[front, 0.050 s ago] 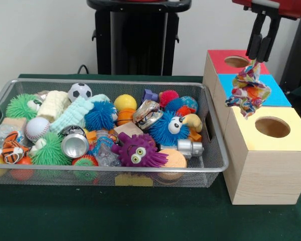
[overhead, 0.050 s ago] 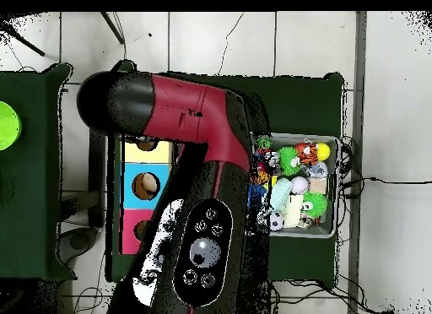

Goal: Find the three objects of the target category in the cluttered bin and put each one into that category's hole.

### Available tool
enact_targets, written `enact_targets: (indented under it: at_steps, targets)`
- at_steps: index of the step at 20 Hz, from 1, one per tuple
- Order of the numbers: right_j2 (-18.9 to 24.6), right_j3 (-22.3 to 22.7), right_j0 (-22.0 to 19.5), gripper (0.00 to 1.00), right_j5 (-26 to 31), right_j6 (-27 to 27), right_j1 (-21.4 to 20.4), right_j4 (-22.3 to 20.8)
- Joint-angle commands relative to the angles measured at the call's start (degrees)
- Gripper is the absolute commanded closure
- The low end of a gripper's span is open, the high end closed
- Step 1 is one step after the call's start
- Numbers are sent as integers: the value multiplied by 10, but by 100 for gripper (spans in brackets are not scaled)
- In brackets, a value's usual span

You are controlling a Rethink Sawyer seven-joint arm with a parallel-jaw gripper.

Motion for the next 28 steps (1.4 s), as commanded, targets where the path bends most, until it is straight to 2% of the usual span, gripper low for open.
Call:
enact_targets:
  at_steps: [1, 20, 22, 28]
  targets:
    - [28, 65, 2, 100, -32, 122, 19, 3]
    - [24, 50, 15, 100, -28, 146, 33, 11]
    - [13, 47, 28, 100, -29, 170, 39, 11]
    - [11, 46, 30, 100, -14, 164, 33, 13]
